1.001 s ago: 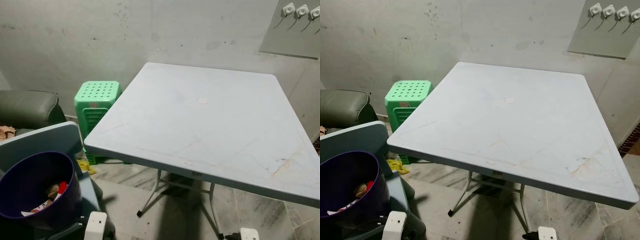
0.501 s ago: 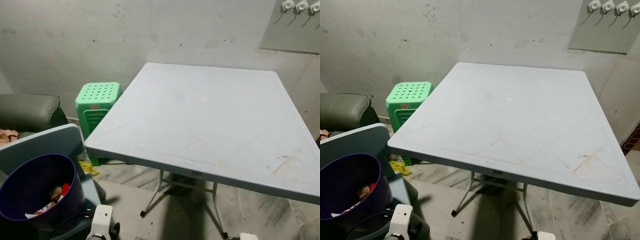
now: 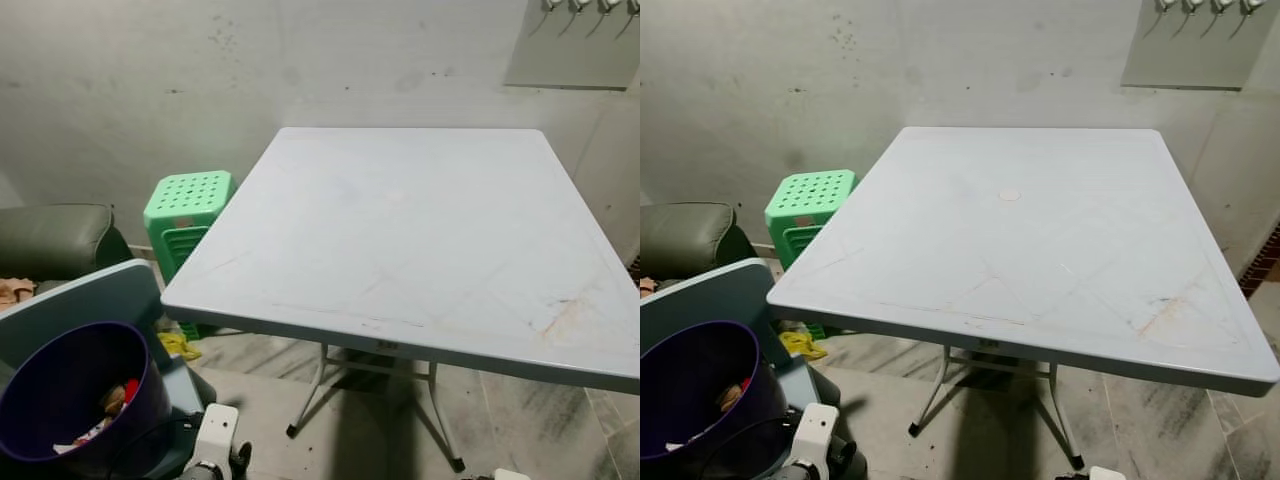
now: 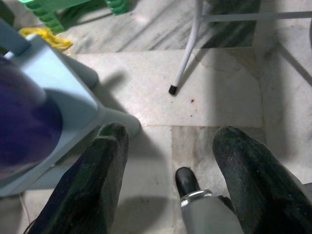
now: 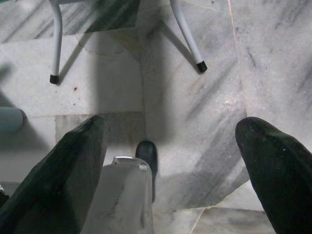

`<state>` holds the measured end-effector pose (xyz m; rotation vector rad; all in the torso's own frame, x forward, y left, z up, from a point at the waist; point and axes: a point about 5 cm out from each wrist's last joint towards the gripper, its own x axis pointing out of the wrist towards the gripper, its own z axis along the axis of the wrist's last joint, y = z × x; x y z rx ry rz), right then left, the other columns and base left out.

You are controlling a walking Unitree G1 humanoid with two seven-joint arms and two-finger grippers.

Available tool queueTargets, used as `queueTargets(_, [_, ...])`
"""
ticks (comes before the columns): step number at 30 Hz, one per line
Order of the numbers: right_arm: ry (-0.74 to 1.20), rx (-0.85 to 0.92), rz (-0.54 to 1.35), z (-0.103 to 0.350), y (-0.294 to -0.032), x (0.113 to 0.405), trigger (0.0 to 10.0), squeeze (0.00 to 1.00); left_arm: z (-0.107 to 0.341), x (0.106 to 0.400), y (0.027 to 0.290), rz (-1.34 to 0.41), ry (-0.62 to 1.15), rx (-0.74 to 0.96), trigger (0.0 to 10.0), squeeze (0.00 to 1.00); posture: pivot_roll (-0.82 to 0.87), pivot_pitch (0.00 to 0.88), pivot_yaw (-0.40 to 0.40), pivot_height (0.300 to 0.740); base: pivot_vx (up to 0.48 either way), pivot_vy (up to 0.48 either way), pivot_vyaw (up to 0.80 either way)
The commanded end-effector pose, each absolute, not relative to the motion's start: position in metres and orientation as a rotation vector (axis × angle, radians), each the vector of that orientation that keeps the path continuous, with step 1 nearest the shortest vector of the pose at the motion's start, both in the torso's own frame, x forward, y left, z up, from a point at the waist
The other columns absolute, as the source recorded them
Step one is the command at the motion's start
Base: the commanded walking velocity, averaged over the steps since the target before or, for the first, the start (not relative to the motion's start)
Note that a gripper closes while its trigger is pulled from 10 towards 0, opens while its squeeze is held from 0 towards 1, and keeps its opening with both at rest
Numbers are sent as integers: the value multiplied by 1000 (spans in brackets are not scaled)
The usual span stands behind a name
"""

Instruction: Picking trash to rubbish bin

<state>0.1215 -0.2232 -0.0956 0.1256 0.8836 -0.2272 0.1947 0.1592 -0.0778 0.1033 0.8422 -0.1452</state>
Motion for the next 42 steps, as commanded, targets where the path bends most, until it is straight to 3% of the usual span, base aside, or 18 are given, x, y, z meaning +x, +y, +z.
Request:
queueTargets(1, [879, 139, -237, -96, -219, 122, 10000, 0, -77, 197, 162, -147, 849, 115, 10000, 0, -143, 0, 100, 740, 0, 0, 0])
queueTargets(42, [898, 126, -177, -97, -213, 127, 10000, 0, -80, 190, 160, -143, 834, 76, 10000, 0, -69, 0, 33, 740, 0, 0, 0])
